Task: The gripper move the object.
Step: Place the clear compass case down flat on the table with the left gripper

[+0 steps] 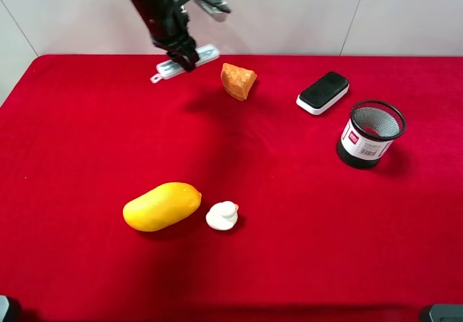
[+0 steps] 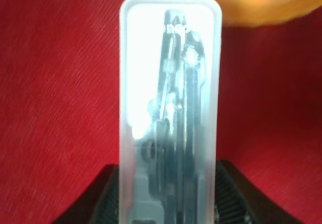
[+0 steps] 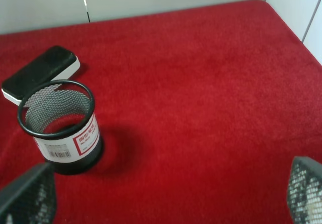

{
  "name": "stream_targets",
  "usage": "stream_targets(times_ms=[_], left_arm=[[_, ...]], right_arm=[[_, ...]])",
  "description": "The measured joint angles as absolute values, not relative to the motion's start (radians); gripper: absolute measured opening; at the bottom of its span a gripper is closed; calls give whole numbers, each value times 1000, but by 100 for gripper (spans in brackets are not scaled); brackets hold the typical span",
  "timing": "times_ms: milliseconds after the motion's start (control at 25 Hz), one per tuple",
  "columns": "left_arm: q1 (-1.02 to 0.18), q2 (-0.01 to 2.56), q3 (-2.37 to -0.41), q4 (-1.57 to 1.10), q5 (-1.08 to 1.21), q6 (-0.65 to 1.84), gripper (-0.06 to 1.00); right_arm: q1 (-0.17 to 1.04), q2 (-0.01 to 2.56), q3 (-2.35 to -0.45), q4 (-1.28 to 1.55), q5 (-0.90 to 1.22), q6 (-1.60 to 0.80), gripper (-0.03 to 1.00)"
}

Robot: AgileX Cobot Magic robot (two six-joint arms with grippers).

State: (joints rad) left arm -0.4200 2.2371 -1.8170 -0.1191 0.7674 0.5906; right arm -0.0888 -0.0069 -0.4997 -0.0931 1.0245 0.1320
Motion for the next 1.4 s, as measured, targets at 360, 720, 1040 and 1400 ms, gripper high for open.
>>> stream_targets(times_ms=[360, 720, 1040, 1400], left_arm=[[-566, 2235, -1883, -119, 746, 593, 40], [-681, 2268, -1888, -147, 716, 613, 40], [-763, 2306, -1900, -158, 715, 618, 40], [-805, 2341, -1901, -158, 718, 619, 40]], right_arm=[[-89, -7, -500, -93, 1026, 132, 69], [-89, -7, -500, -93, 1026, 132, 69], [-89, -7, -500, -93, 1026, 132, 69], [-89, -7, -500, -93, 1024, 132, 69]])
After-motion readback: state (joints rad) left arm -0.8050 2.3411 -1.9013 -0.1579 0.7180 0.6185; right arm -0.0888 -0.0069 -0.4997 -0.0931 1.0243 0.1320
